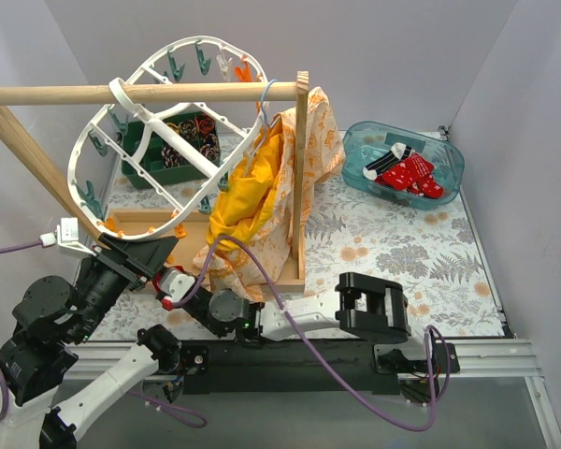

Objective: Remove the socks clipped to the hanger

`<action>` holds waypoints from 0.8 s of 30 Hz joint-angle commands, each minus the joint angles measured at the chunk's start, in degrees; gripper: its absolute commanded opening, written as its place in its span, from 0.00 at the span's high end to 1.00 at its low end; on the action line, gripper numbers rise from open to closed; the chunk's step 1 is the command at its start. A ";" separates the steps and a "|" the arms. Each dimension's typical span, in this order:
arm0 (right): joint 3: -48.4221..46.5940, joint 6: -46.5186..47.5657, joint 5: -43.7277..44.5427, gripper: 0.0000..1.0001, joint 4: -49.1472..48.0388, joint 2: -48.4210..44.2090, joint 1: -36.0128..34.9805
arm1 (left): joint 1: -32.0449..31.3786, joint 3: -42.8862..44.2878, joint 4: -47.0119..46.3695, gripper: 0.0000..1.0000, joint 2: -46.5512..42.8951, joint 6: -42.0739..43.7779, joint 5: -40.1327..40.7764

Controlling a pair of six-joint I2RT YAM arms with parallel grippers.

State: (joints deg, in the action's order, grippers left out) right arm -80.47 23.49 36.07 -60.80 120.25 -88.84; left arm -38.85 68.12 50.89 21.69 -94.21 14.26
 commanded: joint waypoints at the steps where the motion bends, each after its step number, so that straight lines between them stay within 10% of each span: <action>1: 4.60 -5.37 -3.36 0.99 1.99 -7.64 0.16 | -0.17 3.16 4.63 0.36 2.20 6.14 -3.53; 16: 12.52 -13.37 -16.46 0.99 10.52 -18.46 1.38 | -0.17 13.26 14.22 0.56 1.25 15.02 -5.91; 24: 15.25 -15.93 -22.97 0.99 13.50 -24.18 2.44 | -0.17 15.55 20.56 0.70 0.81 8.53 5.33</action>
State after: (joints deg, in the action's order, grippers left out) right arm -65.71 9.91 17.63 -47.77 99.79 -86.70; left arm -38.85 82.78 66.28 22.20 -82.85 13.72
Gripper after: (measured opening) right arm 0.041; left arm 0.308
